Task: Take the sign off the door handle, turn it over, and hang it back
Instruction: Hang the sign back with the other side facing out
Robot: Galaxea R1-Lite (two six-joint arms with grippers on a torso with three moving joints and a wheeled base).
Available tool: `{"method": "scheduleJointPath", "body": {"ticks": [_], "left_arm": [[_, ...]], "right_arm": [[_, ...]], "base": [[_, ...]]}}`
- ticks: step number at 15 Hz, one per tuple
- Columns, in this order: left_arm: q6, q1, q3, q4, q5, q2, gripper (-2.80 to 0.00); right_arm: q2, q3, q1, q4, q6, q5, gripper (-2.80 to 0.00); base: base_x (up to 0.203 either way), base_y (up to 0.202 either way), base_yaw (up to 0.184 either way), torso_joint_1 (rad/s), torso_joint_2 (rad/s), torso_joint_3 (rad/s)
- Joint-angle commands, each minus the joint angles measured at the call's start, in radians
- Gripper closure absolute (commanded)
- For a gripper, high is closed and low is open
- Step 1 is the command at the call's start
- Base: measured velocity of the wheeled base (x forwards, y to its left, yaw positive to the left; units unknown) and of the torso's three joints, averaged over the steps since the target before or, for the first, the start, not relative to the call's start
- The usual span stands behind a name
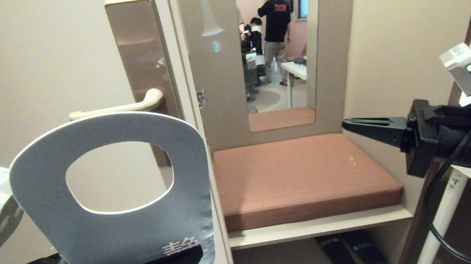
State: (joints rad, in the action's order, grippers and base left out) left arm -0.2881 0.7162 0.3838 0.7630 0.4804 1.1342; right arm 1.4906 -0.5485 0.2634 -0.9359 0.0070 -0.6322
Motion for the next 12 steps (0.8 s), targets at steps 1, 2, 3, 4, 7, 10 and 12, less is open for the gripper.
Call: {"method": "scheduleJointPath", "body": {"ticks": [1, 2, 3, 4, 7, 10, 12], "left_arm": [[-0.002, 0.000, -0.024, 0.004, 0.003, -0.026, 0.00], [-0.002, 0.000, -0.030, 0.004, 0.003, -0.036, 0.00], [-0.002, 0.000, -0.039, 0.004, 0.003, -0.045, 0.00], [-0.002, 0.000, -0.046, 0.004, 0.003, -0.052, 0.00], [-0.001, 0.002, -0.073, 0.004, 0.003, -0.091, 0.00], [0.000, 0.006, -0.104, 0.004, 0.003, -0.131, 0.00], [0.003, 0.006, -0.109, 0.004, 0.003, -0.134, 0.00]], "right_arm": [[-0.014, 0.192, -0.210, -0.069, -0.052, 0.009, 0.00], [-0.018, 0.285, -0.276, -0.139, -0.069, 0.014, 0.00], [-0.025, 0.371, -0.315, -0.222, -0.079, 0.017, 0.00], [-0.043, 0.445, -0.334, -0.291, -0.083, 0.018, 0.00], [-0.166, 0.541, -0.353, -0.353, -0.084, -0.008, 0.00], [-0.297, 0.548, -0.354, -0.273, -0.056, -0.095, 0.00], [-0.406, 0.548, -0.354, -0.191, -0.052, -0.108, 0.00]], "base": [[0.000, 0.000, 0.000, 0.000, 0.00, 0.000], [0.000, 0.000, 0.000, 0.000, 0.00, 0.000], [0.000, 0.000, 0.000, 0.000, 0.00, 0.000], [0.000, 0.000, 0.000, 0.000, 0.00, 0.000], [0.000, 0.000, 0.000, 0.000, 0.00, 0.000], [0.000, 0.000, 0.000, 0.000, 0.00, 0.000], [0.000, 0.000, 0.000, 0.000, 0.00, 0.000]]}}
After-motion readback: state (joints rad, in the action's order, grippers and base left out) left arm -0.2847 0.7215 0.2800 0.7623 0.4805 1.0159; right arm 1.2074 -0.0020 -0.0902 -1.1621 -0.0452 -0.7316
